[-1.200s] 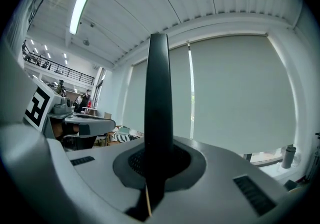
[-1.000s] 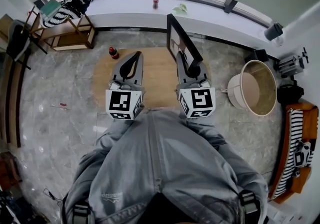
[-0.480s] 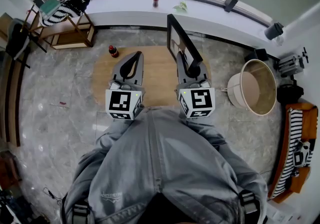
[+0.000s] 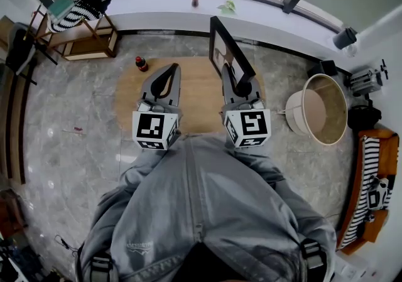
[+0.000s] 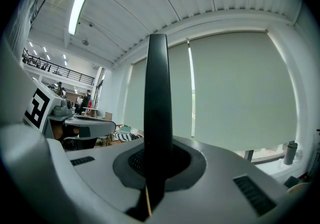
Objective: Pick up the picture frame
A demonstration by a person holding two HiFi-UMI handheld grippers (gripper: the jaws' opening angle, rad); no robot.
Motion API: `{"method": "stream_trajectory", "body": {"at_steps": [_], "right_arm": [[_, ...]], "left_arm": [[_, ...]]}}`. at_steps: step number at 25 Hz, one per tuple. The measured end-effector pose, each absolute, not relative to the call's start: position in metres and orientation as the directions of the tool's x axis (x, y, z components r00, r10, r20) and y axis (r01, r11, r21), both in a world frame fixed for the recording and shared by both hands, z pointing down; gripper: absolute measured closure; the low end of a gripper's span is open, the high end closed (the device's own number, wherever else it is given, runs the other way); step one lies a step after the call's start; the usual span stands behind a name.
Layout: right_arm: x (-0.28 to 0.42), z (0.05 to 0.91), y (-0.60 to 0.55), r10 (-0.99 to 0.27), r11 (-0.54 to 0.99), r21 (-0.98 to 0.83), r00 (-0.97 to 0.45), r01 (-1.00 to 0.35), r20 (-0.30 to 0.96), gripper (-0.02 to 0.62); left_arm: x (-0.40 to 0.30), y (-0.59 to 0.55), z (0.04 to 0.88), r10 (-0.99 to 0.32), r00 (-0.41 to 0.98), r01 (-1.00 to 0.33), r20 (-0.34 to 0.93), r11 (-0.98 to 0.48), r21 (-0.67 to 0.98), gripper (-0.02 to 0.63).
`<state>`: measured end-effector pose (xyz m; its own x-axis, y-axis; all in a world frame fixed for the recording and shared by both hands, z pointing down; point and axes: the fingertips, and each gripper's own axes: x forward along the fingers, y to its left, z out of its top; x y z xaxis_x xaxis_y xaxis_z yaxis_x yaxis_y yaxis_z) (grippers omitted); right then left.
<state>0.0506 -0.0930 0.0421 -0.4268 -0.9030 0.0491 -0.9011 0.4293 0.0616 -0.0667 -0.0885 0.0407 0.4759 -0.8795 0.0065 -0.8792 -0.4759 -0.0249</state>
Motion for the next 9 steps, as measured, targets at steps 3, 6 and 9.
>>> {"method": "stream_trajectory", "body": {"at_steps": [3,6,9], "right_arm": [[0.050,0.045,-0.100,-0.902,0.432,0.058,-0.429,-0.900,0.054,0.558],[0.049,0.046,-0.106,-0.900,0.436,0.057,-0.433,-0.898,0.057,0.558],[0.054,0.045,-0.114,-0.899,0.437,0.058,-0.434,-0.898,0.056,0.558]], "left_arm": [[-0.067,-0.095,0.045,-0.877,0.480,-0.876,0.022,-0.481,-0.027,0.589],[-0.066,-0.102,0.045,-0.877,0.481,-0.876,0.013,-0.481,-0.027,0.589],[-0.061,-0.110,0.043,-0.876,0.483,-0.875,0.007,-0.482,-0.029,0.589]]}}
